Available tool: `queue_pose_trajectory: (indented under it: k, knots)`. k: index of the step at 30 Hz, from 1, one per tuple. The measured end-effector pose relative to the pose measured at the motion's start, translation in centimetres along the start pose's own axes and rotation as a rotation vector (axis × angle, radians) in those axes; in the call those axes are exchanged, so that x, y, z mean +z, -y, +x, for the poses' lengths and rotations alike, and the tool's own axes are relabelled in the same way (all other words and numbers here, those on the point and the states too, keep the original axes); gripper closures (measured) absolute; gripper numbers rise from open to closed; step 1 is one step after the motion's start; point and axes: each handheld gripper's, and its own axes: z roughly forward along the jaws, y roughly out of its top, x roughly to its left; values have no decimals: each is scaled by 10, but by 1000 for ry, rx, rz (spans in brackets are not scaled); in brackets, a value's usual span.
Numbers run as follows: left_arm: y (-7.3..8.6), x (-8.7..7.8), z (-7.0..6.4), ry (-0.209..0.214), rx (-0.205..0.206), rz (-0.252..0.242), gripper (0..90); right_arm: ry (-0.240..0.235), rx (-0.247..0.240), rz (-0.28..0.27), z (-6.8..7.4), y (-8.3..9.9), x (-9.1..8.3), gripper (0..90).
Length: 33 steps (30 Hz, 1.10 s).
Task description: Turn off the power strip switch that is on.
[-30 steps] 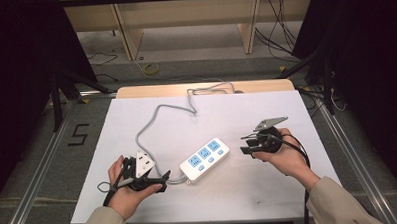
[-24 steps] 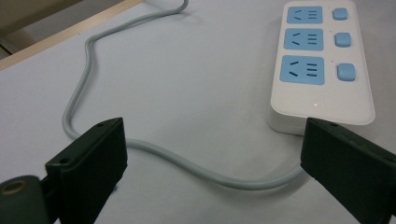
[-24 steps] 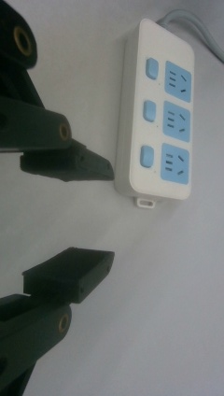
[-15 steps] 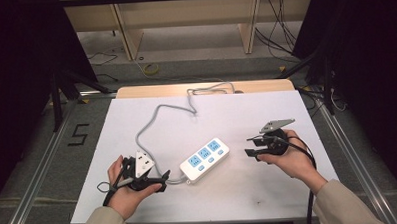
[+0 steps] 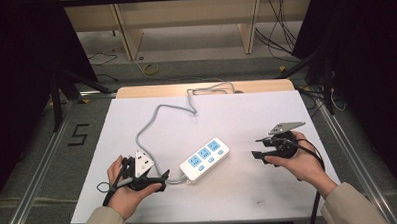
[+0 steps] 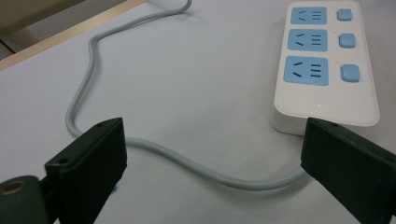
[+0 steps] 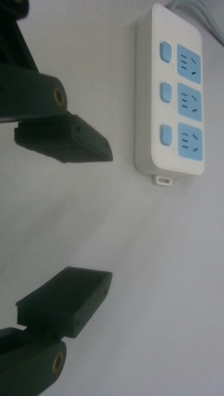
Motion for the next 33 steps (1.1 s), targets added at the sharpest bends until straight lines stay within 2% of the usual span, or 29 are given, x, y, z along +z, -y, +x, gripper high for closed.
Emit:
queue_pose_trajectory:
  k: [21,33]
  knots:
    - [1,1,1,12,-13,11,67,13,32,-52,-6,32,-24,295]
    - [2,1,0,21,-17,13,67,-1,4,-49,4,48,-30,288]
